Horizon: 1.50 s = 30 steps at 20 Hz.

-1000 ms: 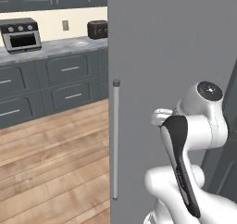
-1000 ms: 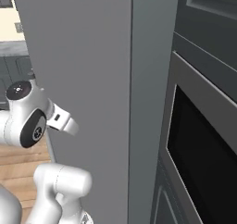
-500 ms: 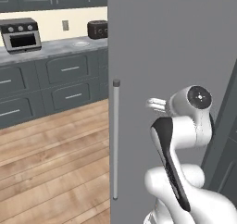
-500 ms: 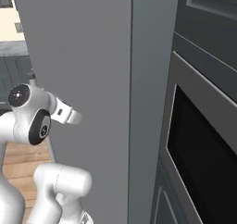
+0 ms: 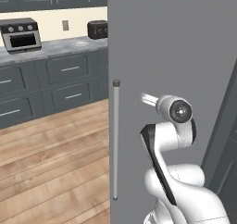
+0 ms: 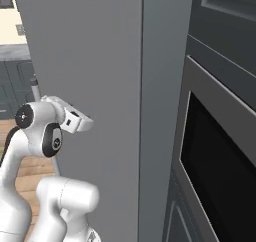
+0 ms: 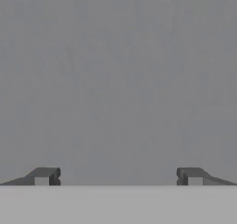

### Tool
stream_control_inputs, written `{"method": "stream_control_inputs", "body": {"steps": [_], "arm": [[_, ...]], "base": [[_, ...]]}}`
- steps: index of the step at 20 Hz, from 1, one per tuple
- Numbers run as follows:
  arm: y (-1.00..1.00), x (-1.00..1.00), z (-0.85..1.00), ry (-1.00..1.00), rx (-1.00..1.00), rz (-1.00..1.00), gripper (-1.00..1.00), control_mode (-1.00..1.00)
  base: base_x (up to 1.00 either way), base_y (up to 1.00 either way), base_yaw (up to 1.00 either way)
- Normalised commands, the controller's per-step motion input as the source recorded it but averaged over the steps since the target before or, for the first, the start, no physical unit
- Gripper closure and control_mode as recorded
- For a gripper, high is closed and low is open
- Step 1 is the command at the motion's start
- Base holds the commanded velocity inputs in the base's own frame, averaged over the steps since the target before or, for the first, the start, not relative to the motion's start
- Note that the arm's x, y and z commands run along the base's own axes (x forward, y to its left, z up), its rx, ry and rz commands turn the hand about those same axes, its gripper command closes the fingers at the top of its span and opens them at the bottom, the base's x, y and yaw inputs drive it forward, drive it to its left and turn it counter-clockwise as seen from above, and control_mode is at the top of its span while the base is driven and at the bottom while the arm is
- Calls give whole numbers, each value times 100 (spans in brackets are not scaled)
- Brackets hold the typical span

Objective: Place the steak on the counter behind the older steak on the same shelf of the fridge to maintain FIFO order. Close the fridge door when finished.

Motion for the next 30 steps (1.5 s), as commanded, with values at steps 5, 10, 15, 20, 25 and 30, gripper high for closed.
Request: {"method": "stream_control_inputs", "body": {"steps": [5, 10, 15, 20, 25, 30], "arm": [[-20, 52, -10, -29, 0, -11, -100, -100], [-23, 49, -7, -26, 0, -11, -100, -100], [-29, 33, 0, -20, 0, -10, -100, -100], [-36, 29, 0, -18, 0, -11, -100, -100], [-38, 24, 0, -17, 0, -11, -100, -100], [-38, 18, 0, -17, 0, -10, -100, -100]], "base": [[0, 0, 0], [0, 0, 0], [0, 0, 0], [0, 0, 0], [0, 0, 0], [0, 0, 0]]}}
